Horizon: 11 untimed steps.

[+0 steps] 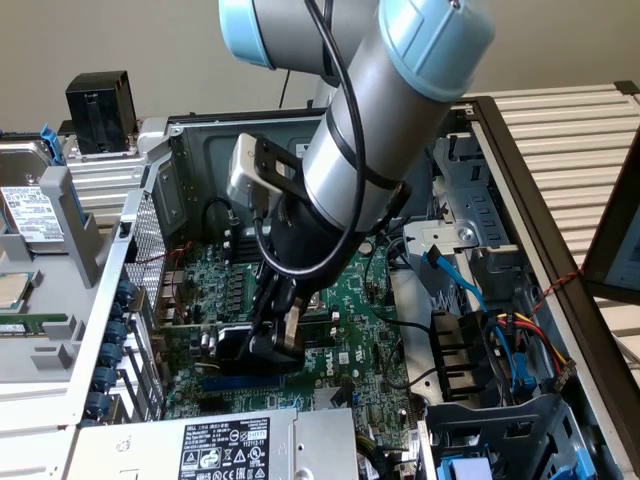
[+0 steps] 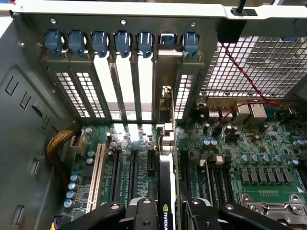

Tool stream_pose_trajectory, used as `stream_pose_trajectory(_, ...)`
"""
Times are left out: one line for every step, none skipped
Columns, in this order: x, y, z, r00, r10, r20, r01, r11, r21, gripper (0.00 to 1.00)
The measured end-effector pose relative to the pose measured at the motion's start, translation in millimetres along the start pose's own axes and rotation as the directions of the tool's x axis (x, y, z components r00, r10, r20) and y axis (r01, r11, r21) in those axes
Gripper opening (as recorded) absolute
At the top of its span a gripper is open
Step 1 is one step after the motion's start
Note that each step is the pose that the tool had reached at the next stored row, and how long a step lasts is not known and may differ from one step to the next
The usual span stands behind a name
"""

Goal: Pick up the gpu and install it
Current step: 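Insert the gpu into the slot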

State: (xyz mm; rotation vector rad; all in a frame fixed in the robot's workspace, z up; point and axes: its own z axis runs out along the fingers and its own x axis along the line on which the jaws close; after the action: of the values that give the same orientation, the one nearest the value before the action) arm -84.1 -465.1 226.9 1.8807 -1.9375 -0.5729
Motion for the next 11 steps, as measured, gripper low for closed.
stream_pose_trajectory(0.0, 0.0, 0.3, 1.0000, 0.000, -0.0001, 0.000, 1.0000, 0.0001, 0.27)
stream_pose_trajectory(0.0, -0.1, 0.5, 1.0000, 0.000, -0.0006, 0.000, 1.0000, 0.0001, 0.27)
stream_pose_trajectory(-0.1, -0.2, 0.7, 1.0000, 0.001, -0.0010, -0.001, 1.0000, 0.0001, 0.27)
stream_pose_trajectory(-0.1, -0.3, 1.0, 1.0000, 0.001, -0.0015, -0.001, 1.0000, 0.0002, 0.27)
stream_pose_trajectory(-0.1, -0.3, 1.1, 1.0000, 0.001, -0.0021, -0.001, 1.0000, 0.0001, 0.27)
stream_pose_trajectory(-0.1, -0.3, 1.1, 1.0000, 0.002, -0.0026, -0.002, 1.0000, 0.0001, 0.27)
stream_pose_trajectory(-0.1, -0.3, 1.1, 1.0000, 0.002, -0.0027, -0.002, 1.0000, 0.0001, 0.27)
stream_pose_trajectory(-0.1, -0.3, 1.1, 1.0000, 0.002, -0.0027, -0.002, 1.0000, 0.0001, 0.27)
stream_pose_trajectory(-0.1, -0.4, 1.2, 1.0000, 0.002, -0.0026, -0.002, 1.0000, 0.0001, 0.27)
stream_pose_trajectory(-0.1, -0.4, 1.3, 1.0000, 0.002, -0.0025, -0.002, 1.0000, 0.0002, 0.27)
stream_pose_trajectory(-0.1, -0.5, 1.4, 1.0000, 0.002, -0.0025, -0.002, 1.0000, 0.0002, 0.27)
